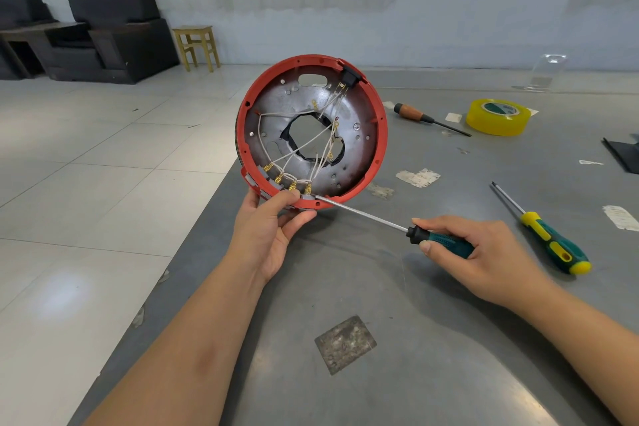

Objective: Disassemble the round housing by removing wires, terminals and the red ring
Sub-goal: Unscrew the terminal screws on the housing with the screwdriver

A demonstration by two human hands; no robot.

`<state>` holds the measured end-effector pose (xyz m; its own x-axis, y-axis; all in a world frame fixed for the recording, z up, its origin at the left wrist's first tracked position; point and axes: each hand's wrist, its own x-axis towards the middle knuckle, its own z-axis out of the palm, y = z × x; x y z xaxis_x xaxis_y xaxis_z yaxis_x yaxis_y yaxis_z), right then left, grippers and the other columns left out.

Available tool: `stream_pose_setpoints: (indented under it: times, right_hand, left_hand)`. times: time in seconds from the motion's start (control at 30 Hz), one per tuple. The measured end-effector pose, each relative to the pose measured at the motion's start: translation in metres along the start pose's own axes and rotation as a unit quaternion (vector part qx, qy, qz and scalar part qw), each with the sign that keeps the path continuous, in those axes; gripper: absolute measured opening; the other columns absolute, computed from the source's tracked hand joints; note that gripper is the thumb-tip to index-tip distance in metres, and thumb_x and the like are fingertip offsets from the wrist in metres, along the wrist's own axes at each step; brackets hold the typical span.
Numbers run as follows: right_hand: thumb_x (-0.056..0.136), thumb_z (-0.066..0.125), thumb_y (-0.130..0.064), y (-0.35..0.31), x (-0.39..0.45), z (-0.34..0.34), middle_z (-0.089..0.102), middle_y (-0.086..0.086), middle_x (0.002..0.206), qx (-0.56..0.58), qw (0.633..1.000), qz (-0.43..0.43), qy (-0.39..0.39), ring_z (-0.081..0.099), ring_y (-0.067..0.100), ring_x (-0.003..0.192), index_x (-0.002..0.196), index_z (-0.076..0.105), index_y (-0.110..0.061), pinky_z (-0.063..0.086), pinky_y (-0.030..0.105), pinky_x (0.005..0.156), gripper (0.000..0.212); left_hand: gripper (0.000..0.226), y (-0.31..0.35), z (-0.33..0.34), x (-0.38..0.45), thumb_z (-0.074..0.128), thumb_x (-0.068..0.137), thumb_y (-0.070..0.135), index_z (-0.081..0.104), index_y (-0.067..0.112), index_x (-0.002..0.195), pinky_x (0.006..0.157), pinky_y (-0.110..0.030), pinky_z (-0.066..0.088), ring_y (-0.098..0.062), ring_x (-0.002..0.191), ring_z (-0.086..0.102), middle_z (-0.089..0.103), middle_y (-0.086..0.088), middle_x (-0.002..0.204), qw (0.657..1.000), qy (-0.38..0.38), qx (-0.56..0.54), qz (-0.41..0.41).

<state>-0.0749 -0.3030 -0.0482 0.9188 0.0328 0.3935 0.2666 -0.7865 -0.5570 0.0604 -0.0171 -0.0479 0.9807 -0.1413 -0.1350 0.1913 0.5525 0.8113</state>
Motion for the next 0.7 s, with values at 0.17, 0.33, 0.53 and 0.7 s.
stream_pose_setpoints:
  times: [0.17,0.33,0.53,0.7]
  right_hand:
    - [0.092,0.072,-0.03,0.0,-0.002,0.003,0.073,-0.025,0.102,-0.005,1.0,0.004,-0.004,0.07,0.006,0.087,0.123,0.072,-0.035,0.053,0.022,0.072,0.031]
    - [0.093,0.071,-0.029,-0.003,0.0,0.014,0.073,-0.024,0.106,0.017,1.0,0.01,0.001,0.07,0.005,0.093,0.124,0.071,-0.033,0.054,0.023,0.08,0.031]
    - [0.094,0.068,-0.034,-0.002,-0.003,0.017,0.073,-0.026,0.104,0.017,1.0,0.01,-0.001,0.07,0.007,0.088,0.123,0.069,-0.038,0.05,0.018,0.071,0.03]
    - [0.095,0.06,-0.046,-0.003,-0.003,0.021,0.072,-0.026,0.102,0.01,1.0,0.009,-0.018,0.069,0.015,0.079,0.123,0.064,-0.038,0.055,0.035,0.073,0.03]
  left_hand:
    - [0.037,-0.001,0.0,0.001,0.068,0.092,-0.007,0.06,0.01,0.124,0.068,-0.035,0.064,-0.037,0.096,0.077,0.077,-0.013,0.1,1.0,0.0,-0.007,0.003]
    - [0.027,-0.001,-0.001,0.003,0.068,0.092,-0.005,0.061,0.008,0.115,0.071,-0.039,0.064,-0.033,0.094,0.078,0.076,-0.015,0.096,0.999,0.02,-0.039,-0.007]
    - [0.028,-0.002,-0.003,0.003,0.07,0.091,-0.004,0.061,0.007,0.115,0.07,-0.039,0.064,-0.034,0.097,0.077,0.077,-0.015,0.097,0.999,0.025,-0.04,-0.01]
    - [0.031,-0.004,-0.002,0.004,0.07,0.092,-0.004,0.06,0.007,0.119,0.069,-0.039,0.064,-0.034,0.094,0.078,0.075,-0.014,0.096,0.998,0.033,-0.051,-0.004]
